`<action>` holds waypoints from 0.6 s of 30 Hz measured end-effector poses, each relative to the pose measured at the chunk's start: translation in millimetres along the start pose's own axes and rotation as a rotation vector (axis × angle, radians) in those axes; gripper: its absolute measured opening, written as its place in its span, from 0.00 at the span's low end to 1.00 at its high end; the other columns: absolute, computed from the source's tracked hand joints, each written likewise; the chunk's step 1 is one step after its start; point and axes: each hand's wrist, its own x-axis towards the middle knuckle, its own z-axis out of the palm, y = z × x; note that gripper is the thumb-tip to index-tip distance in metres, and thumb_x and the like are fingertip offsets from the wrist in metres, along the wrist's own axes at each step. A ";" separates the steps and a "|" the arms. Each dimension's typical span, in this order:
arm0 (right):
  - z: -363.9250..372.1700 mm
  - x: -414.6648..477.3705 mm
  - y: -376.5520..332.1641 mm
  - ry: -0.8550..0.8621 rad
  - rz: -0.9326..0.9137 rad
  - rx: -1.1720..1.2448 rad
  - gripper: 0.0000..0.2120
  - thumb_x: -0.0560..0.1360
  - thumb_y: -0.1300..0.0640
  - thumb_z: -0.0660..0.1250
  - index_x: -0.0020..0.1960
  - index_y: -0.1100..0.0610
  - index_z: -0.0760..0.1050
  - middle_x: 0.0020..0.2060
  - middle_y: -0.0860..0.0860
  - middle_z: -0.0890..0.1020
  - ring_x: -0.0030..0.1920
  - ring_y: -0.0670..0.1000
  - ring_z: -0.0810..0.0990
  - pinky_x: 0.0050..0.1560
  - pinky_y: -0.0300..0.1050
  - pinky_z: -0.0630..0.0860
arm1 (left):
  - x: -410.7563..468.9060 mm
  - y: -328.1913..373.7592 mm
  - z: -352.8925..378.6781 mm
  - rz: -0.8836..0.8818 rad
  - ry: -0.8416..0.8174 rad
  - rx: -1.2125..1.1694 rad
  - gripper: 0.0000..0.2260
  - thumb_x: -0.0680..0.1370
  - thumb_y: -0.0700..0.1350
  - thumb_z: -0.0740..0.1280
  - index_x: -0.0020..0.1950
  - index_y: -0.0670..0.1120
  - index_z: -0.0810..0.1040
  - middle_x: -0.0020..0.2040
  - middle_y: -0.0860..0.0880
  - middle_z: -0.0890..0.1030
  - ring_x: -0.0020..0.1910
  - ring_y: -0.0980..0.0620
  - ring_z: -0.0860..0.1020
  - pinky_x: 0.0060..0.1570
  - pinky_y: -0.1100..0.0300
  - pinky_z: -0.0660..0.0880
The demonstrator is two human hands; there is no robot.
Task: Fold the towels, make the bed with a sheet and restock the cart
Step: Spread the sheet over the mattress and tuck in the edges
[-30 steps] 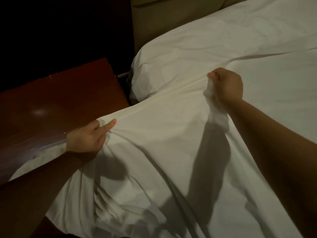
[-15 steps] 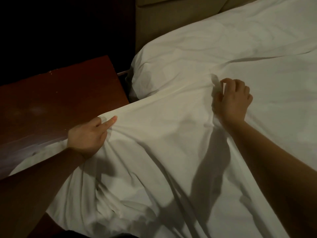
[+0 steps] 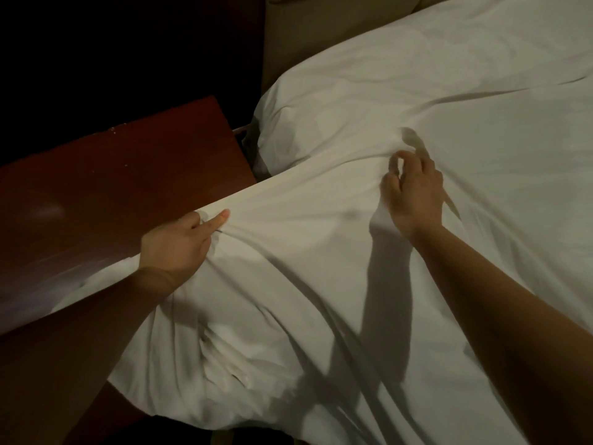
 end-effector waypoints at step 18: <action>-49.3 30.9 37.6 0.010 0.399 0.169 0.23 0.79 0.54 0.55 0.73 0.52 0.59 0.49 0.52 0.79 0.49 0.54 0.78 0.53 0.49 0.74 | -2.5 -1.8 3.3 0.009 0.020 -0.007 0.21 0.75 0.46 0.53 0.64 0.46 0.77 0.34 0.44 0.73 0.26 0.52 0.61 0.30 0.67 0.54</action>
